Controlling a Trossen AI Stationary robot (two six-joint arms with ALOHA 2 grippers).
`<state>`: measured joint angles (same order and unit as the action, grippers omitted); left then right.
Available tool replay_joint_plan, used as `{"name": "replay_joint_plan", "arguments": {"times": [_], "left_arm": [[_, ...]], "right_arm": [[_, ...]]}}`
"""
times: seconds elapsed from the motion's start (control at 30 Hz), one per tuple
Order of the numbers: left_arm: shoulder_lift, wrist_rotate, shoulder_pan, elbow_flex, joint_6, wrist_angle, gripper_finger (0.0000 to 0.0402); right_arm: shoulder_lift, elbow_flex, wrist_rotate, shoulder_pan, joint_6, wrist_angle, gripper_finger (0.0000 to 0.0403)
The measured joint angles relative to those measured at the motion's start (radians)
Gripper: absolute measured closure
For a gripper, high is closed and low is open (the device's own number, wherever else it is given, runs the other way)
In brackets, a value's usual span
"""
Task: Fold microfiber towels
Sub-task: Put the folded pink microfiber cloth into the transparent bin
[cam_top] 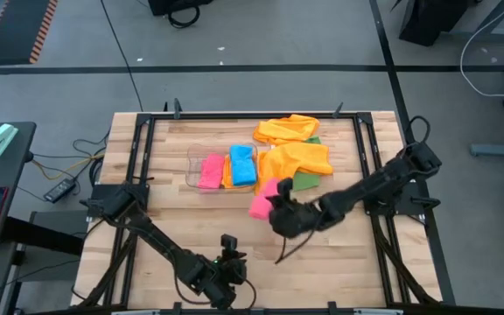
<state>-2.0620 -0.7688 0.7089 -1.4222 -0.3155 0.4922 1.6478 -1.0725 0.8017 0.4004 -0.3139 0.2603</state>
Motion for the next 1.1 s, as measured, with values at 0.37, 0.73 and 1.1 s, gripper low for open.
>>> {"name": "replay_joint_plan", "arguments": {"times": [0.37, 0.73, 1.1], "left_arm": [[0.245, 0.295, -0.115, 0.353, 0.303, -0.474, 0.0389], [0.621, 0.325, -0.156, 0.727, 0.432, -0.735, 0.0391], [0.921, 0.325, -0.215, 0.961, 0.484, -0.908, 0.0388]], "right_arm": [[-0.053, 0.001, -0.253, -0.253, -0.442, -0.257, 0.0362], [-0.042, 0.001, -0.627, -0.457, -0.928, -0.419, 0.0362], [-0.024, 0.001, -0.835, -0.575, -1.007, -0.522, 0.0362]]}}
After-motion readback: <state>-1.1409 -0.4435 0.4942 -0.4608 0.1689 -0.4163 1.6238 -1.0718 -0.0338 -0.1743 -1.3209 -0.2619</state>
